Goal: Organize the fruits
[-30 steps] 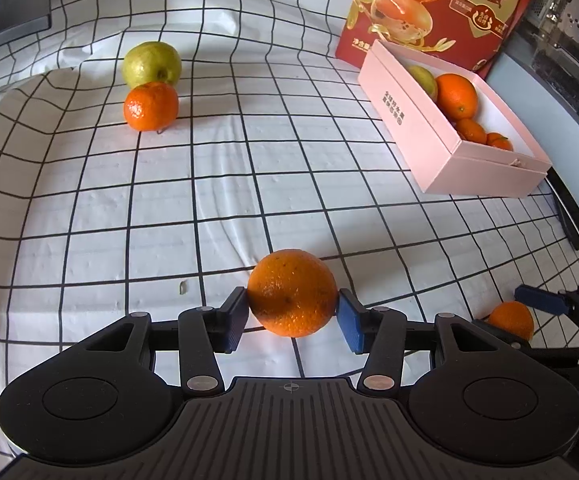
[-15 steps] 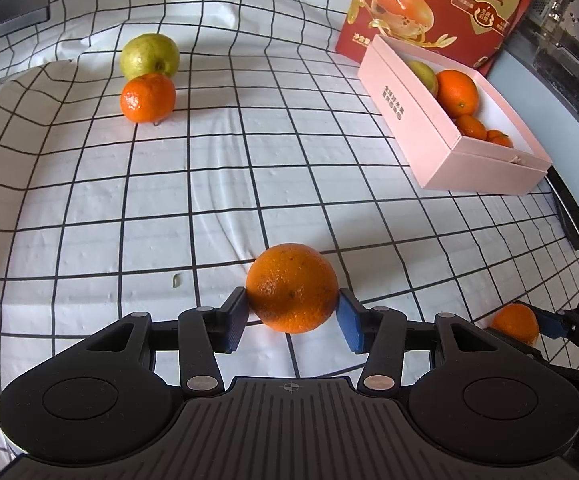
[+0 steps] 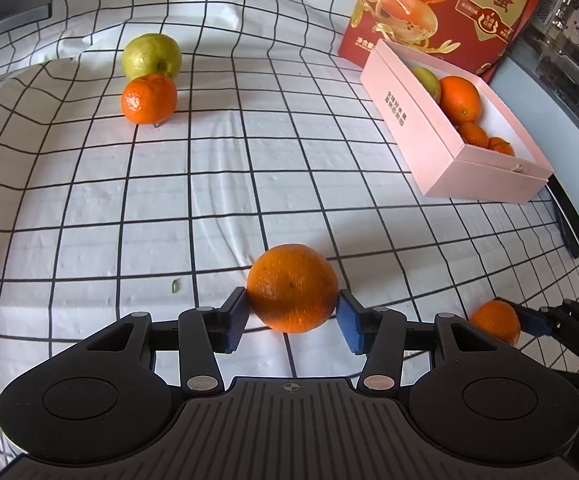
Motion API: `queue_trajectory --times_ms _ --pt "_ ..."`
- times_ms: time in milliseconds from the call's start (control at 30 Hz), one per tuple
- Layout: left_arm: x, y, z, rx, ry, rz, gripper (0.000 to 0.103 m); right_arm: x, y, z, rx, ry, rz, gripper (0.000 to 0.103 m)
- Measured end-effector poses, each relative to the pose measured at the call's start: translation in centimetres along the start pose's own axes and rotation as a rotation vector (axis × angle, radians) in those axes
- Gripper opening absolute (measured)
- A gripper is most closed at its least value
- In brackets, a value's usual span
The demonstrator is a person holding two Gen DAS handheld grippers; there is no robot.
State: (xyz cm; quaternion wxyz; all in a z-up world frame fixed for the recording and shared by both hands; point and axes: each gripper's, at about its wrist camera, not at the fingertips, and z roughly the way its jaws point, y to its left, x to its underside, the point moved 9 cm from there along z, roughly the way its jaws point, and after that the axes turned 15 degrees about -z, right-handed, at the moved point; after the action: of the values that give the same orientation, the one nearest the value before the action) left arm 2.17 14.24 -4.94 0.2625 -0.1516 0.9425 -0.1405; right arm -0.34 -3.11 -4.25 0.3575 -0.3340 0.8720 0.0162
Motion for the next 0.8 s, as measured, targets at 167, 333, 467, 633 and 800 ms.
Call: queue_trajectory --times_ms 167,333,467,633,800 --pt "-0.6 -0.2 0.4 0.016 -0.01 0.002 0.053 0.3 -0.1 0.1 -0.011 0.009 0.009 0.042" --pt "-1.5 -0.4 1.0 0.035 -0.008 -0.007 0.054 0.7 -0.4 0.2 0.002 0.013 0.029 0.043" --pt "-2.4 -0.9 1.7 0.038 -0.006 0.0 0.054 0.7 -0.3 0.2 0.008 0.011 0.033 0.043" --pt "-3.7 -2.0 2.8 0.021 -0.031 0.045 0.053 0.7 -0.3 0.1 0.014 0.005 0.039 0.043" --pt "-4.5 -2.4 3.2 0.016 -0.057 0.062 0.052 0.9 -0.2 -0.1 0.015 0.006 0.041 0.044"
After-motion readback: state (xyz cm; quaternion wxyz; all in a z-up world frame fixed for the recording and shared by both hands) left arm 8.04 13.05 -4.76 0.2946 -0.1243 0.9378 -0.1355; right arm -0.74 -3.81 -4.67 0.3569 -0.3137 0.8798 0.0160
